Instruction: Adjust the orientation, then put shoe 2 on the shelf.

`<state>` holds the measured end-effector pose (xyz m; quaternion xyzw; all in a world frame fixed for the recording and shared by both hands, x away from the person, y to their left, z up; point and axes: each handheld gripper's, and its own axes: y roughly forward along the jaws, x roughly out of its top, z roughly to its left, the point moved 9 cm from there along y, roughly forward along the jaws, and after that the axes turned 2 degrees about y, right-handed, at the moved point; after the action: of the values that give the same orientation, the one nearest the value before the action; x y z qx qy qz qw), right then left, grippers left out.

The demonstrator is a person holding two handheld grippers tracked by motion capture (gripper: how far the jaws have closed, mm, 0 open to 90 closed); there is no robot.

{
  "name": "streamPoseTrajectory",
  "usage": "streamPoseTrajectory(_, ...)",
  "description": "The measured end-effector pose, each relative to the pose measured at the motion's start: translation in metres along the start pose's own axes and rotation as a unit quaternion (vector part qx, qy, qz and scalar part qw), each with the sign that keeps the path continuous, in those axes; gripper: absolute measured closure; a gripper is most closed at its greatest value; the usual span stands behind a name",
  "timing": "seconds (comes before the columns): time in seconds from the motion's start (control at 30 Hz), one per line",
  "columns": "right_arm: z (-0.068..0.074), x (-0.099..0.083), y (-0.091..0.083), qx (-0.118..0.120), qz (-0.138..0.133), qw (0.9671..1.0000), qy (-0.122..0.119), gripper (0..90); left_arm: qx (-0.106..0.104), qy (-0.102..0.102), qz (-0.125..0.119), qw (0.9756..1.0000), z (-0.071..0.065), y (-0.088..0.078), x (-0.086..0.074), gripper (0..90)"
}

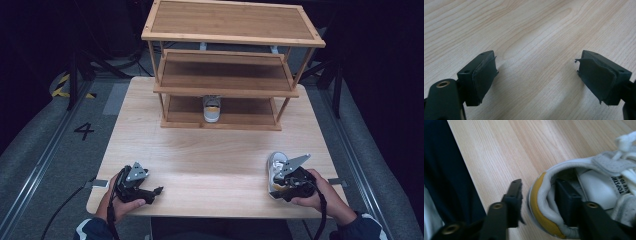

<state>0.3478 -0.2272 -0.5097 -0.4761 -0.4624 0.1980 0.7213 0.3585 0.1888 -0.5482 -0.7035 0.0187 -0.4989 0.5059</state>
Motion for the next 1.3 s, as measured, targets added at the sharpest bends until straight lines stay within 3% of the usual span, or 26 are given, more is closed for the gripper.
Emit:
streamPoseTrajectory(0.1,0.0,0.003,-0.001,0.002,-0.007,0.9999,0.009,54.1,-0.002,-0.001,-0.001,1.0,0.0,0.0,0.0,15.3)
streamPoseTrajectory(0.17,0.0,0.004,0.001,-0.006,-0.006,0.9999,0.012,67.1,-0.002,-0.002,-0.002,1.0,0.0,0.0,0.0,15.4)
streamPoseTrajectory(0.2,0.0,0.004,0.002,-0.009,-0.003,0.9999,0.006,69.4,-0.002,-0.002,-0.002,1.0,0.0,0.0,0.0,15.4)
streamPoseTrajectory(0.53,-0.001,0.007,-0.003,-0.01,-0.008,0.9998,-0.014,72.6,-0.004,-0.001,-0.003,1.0,0.0,0.001,0.001,15.6)
streamPoseTrajectory(0.67,0.0,0.013,-0.004,0.004,-0.01,0.9994,-0.032,72.6,-0.004,-0.002,-0.002,1.0,0.0,0.001,0.001,15.7)
streamPoseTrajectory(0.77,-0.003,0.017,-0.005,-0.002,-0.011,0.9989,-0.047,72.6,-0.003,-0.002,-0.002,1.0,0.0,0.001,0.001,15.6)
streamPoseTrajectory(0.93,-0.008,0.031,-0.012,-0.005,-0.018,0.9972,-0.073,72.5,-0.004,-0.002,-0.003,1.0,0.0,0.001,0.001,15.7)
streamPoseTrajectory(1.3,-0.031,0.083,-0.021,-0.034,-0.041,0.9919,-0.115,72.5,-0.004,-0.002,-0.003,1.0,0.001,0.001,0.001,15.7)
